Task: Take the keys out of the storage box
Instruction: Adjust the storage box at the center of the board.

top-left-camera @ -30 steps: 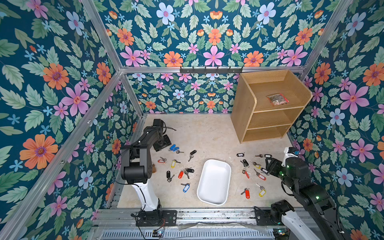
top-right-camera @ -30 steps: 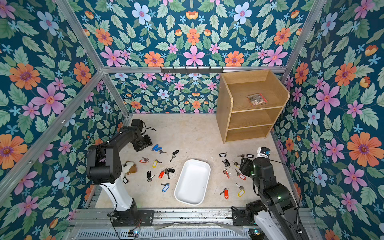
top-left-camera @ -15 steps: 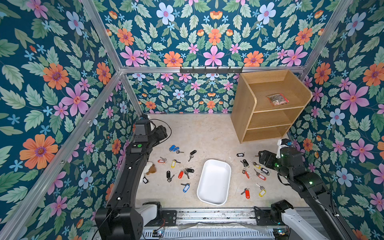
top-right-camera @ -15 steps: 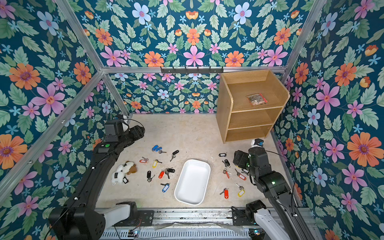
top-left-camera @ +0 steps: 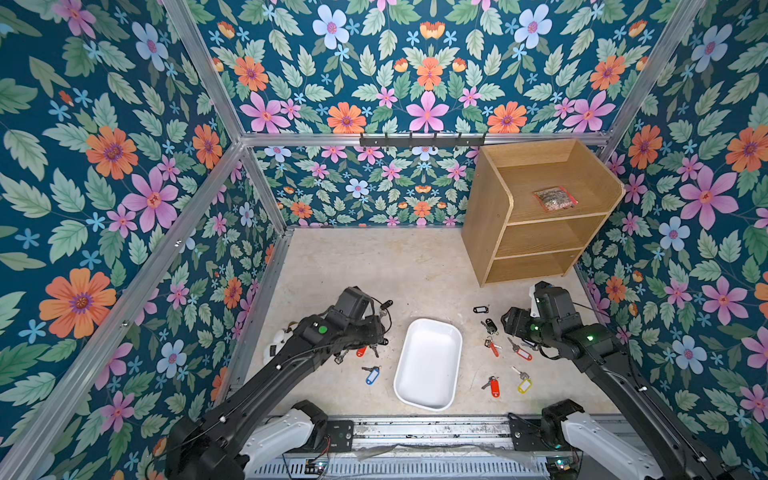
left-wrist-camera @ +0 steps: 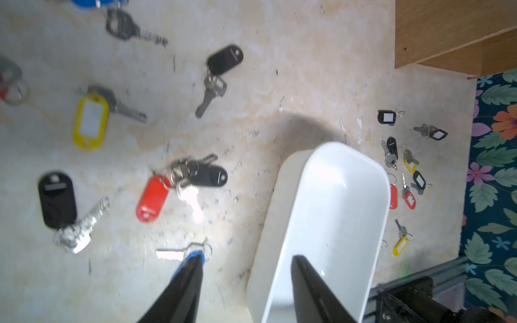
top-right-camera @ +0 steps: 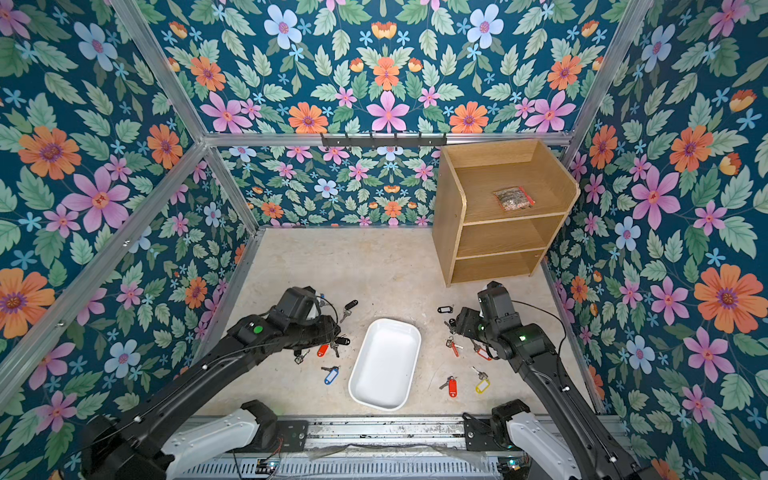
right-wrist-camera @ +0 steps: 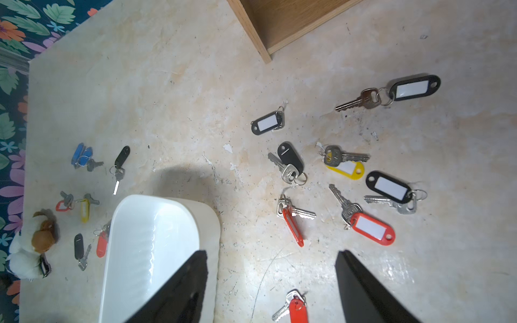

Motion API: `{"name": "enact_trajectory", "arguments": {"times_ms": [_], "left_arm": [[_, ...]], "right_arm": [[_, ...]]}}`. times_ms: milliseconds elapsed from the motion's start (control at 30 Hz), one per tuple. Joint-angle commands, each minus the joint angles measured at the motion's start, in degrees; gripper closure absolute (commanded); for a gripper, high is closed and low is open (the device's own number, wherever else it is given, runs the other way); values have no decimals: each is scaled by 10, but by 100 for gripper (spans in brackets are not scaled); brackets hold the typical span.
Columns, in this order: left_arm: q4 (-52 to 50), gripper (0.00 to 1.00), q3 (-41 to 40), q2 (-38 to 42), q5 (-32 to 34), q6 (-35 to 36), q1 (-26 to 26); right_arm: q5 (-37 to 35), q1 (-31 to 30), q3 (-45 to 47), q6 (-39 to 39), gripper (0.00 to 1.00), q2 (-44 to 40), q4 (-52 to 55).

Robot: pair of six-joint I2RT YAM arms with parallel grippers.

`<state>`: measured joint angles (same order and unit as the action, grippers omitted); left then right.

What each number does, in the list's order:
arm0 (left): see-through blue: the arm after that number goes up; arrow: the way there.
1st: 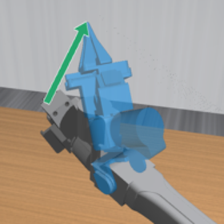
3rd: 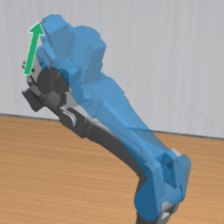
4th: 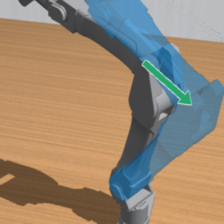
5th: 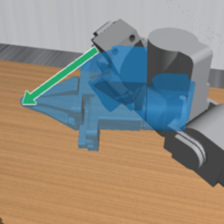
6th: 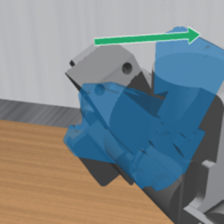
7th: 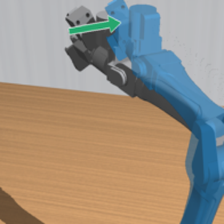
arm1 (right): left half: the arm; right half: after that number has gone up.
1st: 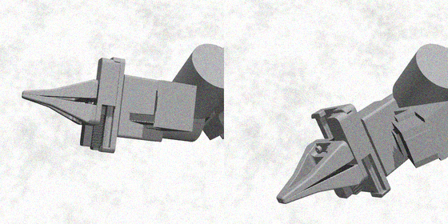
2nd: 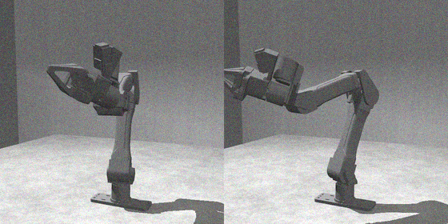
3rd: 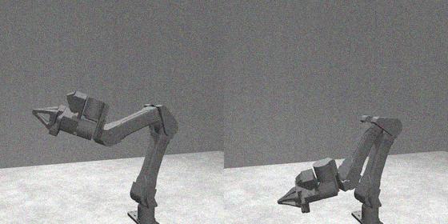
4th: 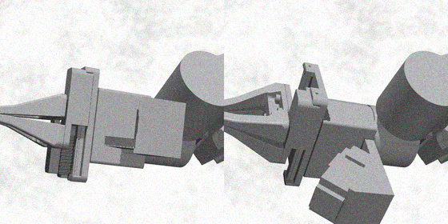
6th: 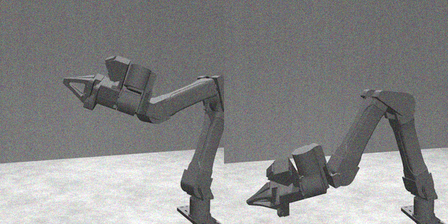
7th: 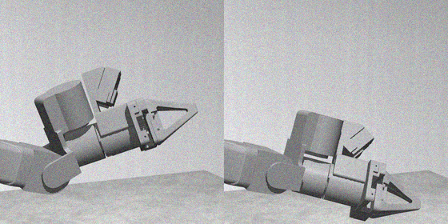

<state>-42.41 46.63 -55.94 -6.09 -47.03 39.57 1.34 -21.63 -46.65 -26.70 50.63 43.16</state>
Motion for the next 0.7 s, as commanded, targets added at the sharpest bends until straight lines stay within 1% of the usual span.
{"name": "enact_trajectory", "arguments": {"times_ms": [0,67,133,200,267,367,500,567,667], "left_arm": [[-81,44,-20,40,51,-173,55],[-116,44,-22,35,59,-192,83],[-132,43,-18,10,65,-193,105],[-134,43,-10,-20,67,-197,123],[-122,42,1,-49,68,-201,137],[-90,42,14,-81,68,-209,155],[-43,41,21,-116,66,-221,177],[-32,40,26,-132,66,-225,191],[-28,39,37,-155,69,-233,209]], "right_arm": [[15,-1,1,19,28,20,3],[33,-2,5,21,29,41,-5],[40,-9,9,21,30,58,-10],[41,-27,8,20,28,77,-12],[40,-65,5,16,23,103,-14],[23,-140,-10,9,17,158,-18],[13,-204,-37,7,16,246,-27],[9,-216,-54,11,16,283,-35],[2,-216,-78,24,19,318,-36]]}}
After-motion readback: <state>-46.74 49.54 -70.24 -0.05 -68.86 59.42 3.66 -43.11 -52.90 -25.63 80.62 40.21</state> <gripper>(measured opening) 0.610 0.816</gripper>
